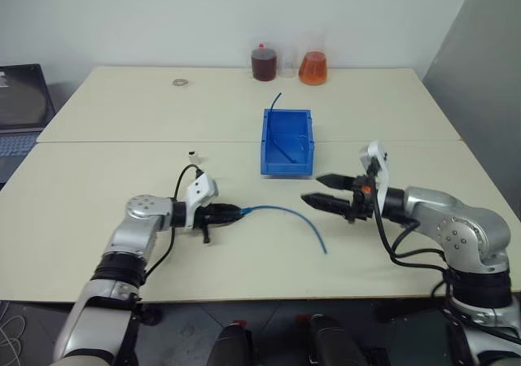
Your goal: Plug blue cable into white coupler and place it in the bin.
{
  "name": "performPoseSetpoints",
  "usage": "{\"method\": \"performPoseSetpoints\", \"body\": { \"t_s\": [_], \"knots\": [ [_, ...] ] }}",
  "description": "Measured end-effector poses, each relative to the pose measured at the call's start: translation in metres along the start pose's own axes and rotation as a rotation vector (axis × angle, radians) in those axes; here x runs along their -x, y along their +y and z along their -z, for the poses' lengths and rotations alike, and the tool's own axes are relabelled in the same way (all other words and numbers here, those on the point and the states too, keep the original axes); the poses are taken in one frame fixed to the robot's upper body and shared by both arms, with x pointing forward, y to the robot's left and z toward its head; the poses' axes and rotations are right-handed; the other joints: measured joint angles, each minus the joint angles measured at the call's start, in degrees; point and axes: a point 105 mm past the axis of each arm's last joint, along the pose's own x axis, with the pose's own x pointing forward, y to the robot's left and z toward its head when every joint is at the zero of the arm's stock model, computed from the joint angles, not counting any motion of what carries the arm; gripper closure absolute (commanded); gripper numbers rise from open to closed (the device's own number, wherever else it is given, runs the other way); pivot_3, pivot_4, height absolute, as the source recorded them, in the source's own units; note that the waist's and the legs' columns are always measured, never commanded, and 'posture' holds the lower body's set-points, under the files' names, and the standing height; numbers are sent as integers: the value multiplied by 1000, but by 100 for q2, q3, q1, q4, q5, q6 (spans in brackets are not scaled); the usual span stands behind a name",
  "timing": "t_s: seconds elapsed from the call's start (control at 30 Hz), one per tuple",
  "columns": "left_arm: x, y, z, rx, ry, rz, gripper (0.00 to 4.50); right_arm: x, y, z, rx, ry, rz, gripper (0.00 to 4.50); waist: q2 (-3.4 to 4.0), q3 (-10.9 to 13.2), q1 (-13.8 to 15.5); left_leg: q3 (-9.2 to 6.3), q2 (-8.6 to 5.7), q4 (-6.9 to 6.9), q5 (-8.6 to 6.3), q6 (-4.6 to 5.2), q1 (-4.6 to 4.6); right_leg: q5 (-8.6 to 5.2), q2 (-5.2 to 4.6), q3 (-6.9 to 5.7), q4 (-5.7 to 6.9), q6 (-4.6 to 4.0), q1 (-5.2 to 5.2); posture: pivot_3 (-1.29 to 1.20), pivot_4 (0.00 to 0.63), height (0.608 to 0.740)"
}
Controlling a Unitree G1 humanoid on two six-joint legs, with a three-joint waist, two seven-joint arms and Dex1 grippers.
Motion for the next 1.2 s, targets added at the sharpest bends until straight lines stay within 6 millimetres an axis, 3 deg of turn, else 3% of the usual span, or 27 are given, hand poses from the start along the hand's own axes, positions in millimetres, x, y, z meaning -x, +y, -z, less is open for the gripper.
{"method": "performPoseSetpoints", "body": {
  "t_s": [0.1,0.23,0.37,0.43,0.6,0.7,0.87,1.2],
  "knots": [
    [-16,-2,-29,89,-101,-62,4244,-6,16,-6,-81,-66,-66,0,0,0,15,-2,-3,3,0,0,-30,12,-8,-3,-16,-17,-9,0,150,740],
    [-29,-17,-87,227,-311,-87,4244,3,21,3,-139,-51,-63,0,-1,0,3,-2,-21,7,-1,-1,-50,20,-31,8,-29,-18,-11,0,150,740],
    [-34,-35,-126,341,-457,-51,4244,14,18,18,-170,0,-29,0,-1,0,-8,-4,-22,3,-1,-1,-50,18,-29,2,-35,-15,-9,0,150,740],
    [-34,-42,-134,388,-483,-26,4244,18,16,24,-178,12,-13,0,-1,0,-21,-3,-21,3,-1,-1,-41,10,-22,7,-28,-3,-9,0,150,740],
    [-31,-59,-136,442,-457,92,4244,16,-8,27,-202,-25,85,0,0,0,-96,-1,-10,-1,0,0,-19,1,2,17,-16,11,-7,0,150,740],
    [-28,-68,-120,456,-370,150,4244,14,-17,8,-263,-142,92,0,2,2,-133,-3,-9,-3,1,-1,-13,2,7,21,-9,8,-7,0,150,740],
    [-24,-74,-120,469,-361,214,4244,16,8,-19,-319,-238,-93,0,2,1,-124,0,-8,-1,1,-1,-22,3,3,20,-21,7,-4,0,150,740],
    [-28,-75,-131,545,-400,292,4244,-2,16,-16,-366,-213,-129,0,2,1,-96,0,-12,-1,1,-1,-30,3,-2,19,-26,8,-9,0,150,740]
  ]
}}
